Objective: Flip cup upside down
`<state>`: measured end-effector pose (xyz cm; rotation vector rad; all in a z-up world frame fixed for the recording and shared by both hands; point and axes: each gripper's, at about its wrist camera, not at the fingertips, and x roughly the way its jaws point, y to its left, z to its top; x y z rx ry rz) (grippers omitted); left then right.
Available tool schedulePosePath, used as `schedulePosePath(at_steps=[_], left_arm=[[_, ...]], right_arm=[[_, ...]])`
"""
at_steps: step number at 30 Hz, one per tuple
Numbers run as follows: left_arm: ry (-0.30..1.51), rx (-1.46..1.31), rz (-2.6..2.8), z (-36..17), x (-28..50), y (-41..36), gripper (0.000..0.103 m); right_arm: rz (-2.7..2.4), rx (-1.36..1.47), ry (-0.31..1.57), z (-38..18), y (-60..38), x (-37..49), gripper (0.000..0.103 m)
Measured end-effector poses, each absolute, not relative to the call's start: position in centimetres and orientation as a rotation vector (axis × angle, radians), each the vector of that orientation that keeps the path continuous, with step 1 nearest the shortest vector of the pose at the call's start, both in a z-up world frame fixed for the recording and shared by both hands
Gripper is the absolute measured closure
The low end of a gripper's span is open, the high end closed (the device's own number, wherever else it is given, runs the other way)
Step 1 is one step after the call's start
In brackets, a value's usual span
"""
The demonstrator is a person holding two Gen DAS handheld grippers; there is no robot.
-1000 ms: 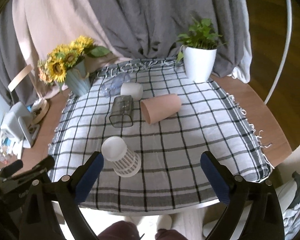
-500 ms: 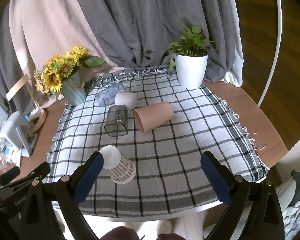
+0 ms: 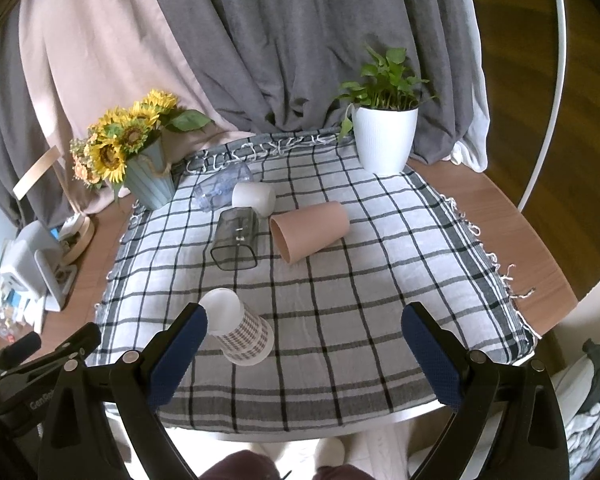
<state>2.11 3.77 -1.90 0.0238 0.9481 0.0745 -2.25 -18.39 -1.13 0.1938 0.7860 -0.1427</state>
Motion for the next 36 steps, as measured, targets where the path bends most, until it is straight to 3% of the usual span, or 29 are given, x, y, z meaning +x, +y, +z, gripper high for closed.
schedulePosePath(at_steps=[36], left_arm=[[0.951, 0.021, 0.082, -2.04, 2.11, 3.79, 0.000]], right_arm=[[-0.143, 0.194, 0.791, -1.39, -18.32, -2.48, 0.005]])
